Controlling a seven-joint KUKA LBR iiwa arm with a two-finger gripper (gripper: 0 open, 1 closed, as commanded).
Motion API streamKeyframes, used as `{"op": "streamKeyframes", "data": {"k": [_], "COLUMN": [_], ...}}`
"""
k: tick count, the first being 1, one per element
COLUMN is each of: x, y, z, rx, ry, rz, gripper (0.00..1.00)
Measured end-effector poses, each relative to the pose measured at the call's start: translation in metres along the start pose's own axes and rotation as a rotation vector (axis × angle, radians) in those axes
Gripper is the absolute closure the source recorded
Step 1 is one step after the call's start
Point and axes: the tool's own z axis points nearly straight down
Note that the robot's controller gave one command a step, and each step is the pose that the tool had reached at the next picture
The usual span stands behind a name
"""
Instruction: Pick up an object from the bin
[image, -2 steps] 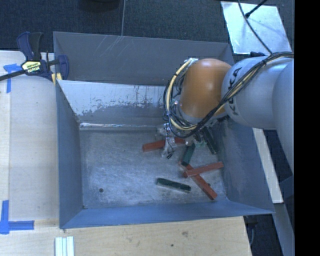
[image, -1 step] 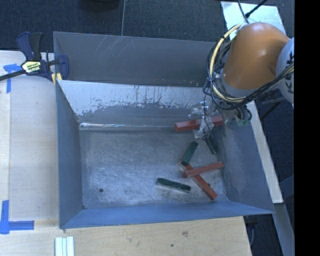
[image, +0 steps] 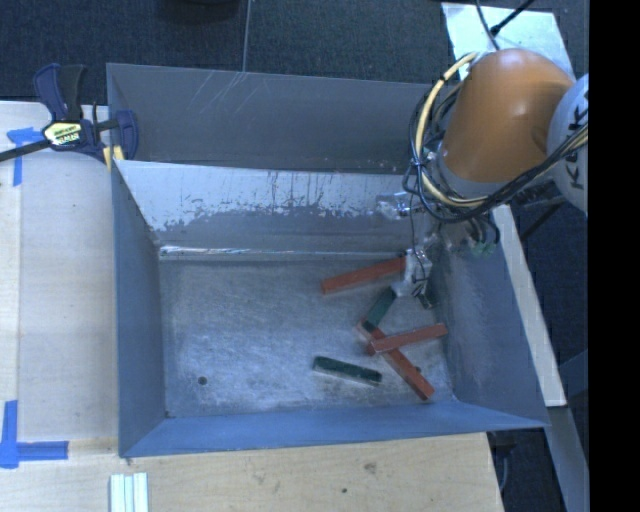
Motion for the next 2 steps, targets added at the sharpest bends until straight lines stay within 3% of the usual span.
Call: {"op": "streamKeyframes", "data": {"k": [1, 2], "x": [0.0158, 0.0121], "y": [0.0028, 0.0027], "z": [0.1305, 0.1248], "rx": [-0.002, 0.000], "ry": [0.009, -0.004], "rz": [0.013, 0.015], "gripper": [0.00, 1.00]}}
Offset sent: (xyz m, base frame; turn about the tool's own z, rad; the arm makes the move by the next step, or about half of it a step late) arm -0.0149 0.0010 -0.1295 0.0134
